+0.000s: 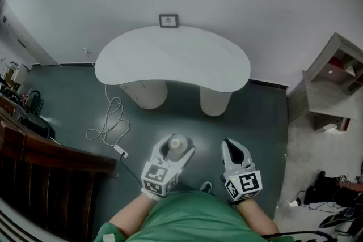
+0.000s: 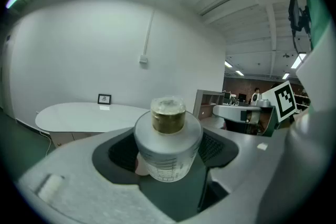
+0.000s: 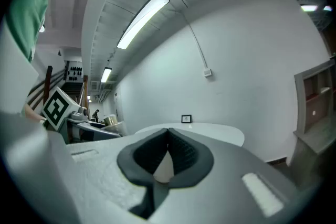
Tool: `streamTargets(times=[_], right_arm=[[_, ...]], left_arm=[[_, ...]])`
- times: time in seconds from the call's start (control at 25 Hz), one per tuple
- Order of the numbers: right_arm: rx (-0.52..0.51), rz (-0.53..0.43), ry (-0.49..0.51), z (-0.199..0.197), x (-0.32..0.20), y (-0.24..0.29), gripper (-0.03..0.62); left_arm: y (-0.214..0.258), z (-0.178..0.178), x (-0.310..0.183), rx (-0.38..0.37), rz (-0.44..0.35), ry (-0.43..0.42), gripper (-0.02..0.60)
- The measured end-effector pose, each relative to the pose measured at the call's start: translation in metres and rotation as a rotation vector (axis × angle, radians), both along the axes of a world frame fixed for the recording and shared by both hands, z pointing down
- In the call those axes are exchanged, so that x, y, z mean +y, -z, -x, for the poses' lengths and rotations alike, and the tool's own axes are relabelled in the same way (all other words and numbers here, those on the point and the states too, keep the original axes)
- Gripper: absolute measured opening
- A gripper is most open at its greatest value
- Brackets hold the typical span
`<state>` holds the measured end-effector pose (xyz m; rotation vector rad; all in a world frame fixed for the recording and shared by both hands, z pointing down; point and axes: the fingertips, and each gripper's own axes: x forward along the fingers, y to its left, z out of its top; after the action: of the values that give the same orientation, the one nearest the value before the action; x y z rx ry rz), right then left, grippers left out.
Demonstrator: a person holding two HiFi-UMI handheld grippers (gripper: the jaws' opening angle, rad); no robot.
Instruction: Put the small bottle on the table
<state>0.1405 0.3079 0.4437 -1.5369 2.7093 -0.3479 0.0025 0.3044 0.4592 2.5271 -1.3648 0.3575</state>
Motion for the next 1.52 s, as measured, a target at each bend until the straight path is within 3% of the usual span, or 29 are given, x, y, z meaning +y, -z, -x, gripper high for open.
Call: streamTargets(times=[0.6, 1.16, 1.52], right_arm=[[0.035, -0.012, 0.011, 0.060, 0.005, 0.003, 0.003], [0.147, -0.026, -0.047, 0.150, -0.047, 0.018, 0.003], [0.172, -0.034, -0.070, 0.156, -0.095, 0.017, 0.003]], left_arm=[[-0.004, 0.073, 0.020, 0.012, -0.011, 0.020, 0.344], [-0.006, 0.184, -0.025, 0.005, -0.066, -0.011, 0.344], [-0.011, 0.197, -0.068, 0.019, -0.050, -0.022, 0.344]])
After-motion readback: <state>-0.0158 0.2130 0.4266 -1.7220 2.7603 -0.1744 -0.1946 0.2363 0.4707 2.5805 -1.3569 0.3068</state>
